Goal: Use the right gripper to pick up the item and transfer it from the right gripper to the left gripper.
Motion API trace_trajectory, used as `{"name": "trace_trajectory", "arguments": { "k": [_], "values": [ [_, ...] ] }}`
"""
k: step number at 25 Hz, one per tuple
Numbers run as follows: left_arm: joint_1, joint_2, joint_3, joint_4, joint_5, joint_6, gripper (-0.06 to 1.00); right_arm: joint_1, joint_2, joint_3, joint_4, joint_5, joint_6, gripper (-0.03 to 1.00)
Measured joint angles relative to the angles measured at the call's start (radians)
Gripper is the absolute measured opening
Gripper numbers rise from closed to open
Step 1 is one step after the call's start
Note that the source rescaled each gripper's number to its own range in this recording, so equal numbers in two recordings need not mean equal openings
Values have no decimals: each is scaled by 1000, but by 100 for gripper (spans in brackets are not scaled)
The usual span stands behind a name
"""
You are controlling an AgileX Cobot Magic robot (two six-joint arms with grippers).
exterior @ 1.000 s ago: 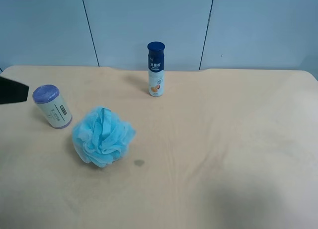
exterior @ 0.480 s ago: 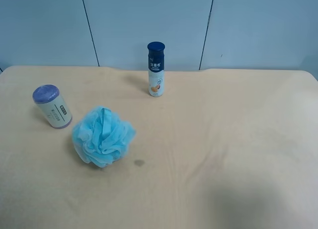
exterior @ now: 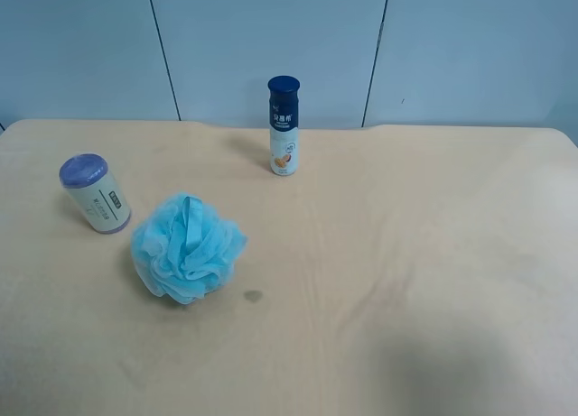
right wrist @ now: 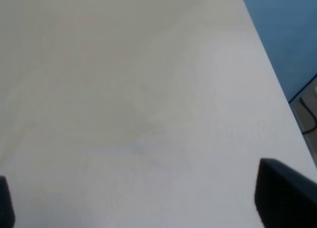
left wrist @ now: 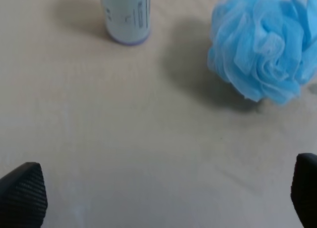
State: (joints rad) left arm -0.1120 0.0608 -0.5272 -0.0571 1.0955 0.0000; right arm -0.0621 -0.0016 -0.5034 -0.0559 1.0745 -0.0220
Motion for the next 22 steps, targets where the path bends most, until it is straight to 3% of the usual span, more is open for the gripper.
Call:
{"name": "trace_trajectory", "arguments": {
  "k": [19,22],
  "values": [
    [1,-56,26,-26,-41,0,100,0,0,0,0,0,1,85],
    [45,-63,26,-27,-42,0,100,0,0,0,0,0,1,85]
  ]
}}
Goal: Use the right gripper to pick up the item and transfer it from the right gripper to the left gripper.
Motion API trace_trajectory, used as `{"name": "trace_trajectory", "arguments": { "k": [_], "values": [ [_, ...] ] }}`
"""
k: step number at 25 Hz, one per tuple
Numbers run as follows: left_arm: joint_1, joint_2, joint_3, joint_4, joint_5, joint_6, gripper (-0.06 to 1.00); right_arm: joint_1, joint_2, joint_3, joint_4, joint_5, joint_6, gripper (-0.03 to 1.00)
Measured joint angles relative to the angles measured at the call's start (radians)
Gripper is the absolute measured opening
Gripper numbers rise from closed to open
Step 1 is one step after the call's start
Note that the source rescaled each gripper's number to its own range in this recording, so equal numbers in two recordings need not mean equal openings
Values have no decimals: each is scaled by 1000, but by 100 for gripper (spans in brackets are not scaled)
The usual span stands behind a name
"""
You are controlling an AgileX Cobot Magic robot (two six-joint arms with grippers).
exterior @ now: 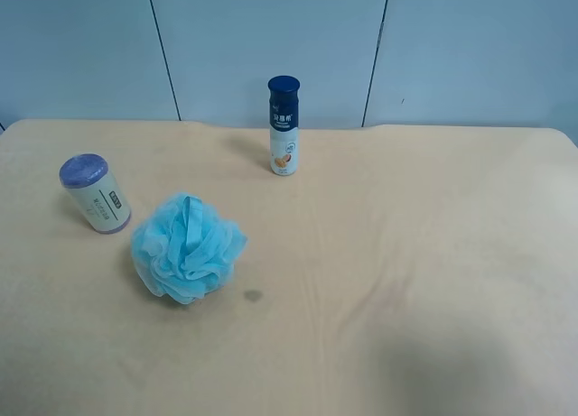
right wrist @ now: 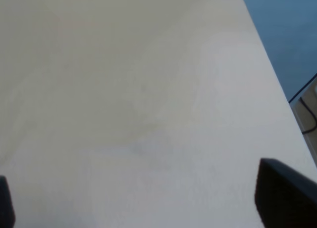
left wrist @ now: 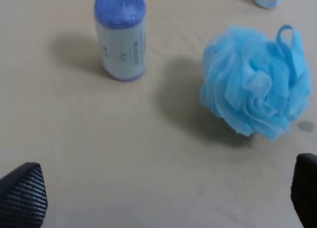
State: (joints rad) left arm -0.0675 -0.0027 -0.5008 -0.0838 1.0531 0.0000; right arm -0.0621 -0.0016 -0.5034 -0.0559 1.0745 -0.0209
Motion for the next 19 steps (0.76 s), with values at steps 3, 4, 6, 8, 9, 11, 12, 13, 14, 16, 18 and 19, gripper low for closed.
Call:
{"name": "trace_trajectory", "arguments": {
  "k": [3,4,6,8,9,11,12,13,14,16,18,19],
  "values": [
    [76,0,0,0,0,0,100,0,0,0,0,0,1,85],
    [88,0,0,0,0,0,100,0,0,0,0,0,1,85],
    [96,0,0,0,0,0,100,0,0,0,0,0,1,85],
    [97,0,0,0,0,0,100,0,0,0,0,0,3,85],
    [97,0,0,0,0,0,100,0,0,0,0,0,3,85],
    [97,0,0,0,0,0,100,0,0,0,0,0,3,85],
    [97,0,0,1,0,0,100,0,0,0,0,0,3,85],
    [97,0,0,1,0,0,100,0,0,0,0,0,3,85],
    [97,0,0,1,0,0,100,0,0,0,0,0,3,85],
    [97,0,0,1,0,0,100,0,0,0,0,0,3,85],
    [97,0,0,1,0,0,100,0,0,0,0,0,3,85],
    [97,0,0,1,0,0,100,0,0,0,0,0,3,85]
  ]
}}
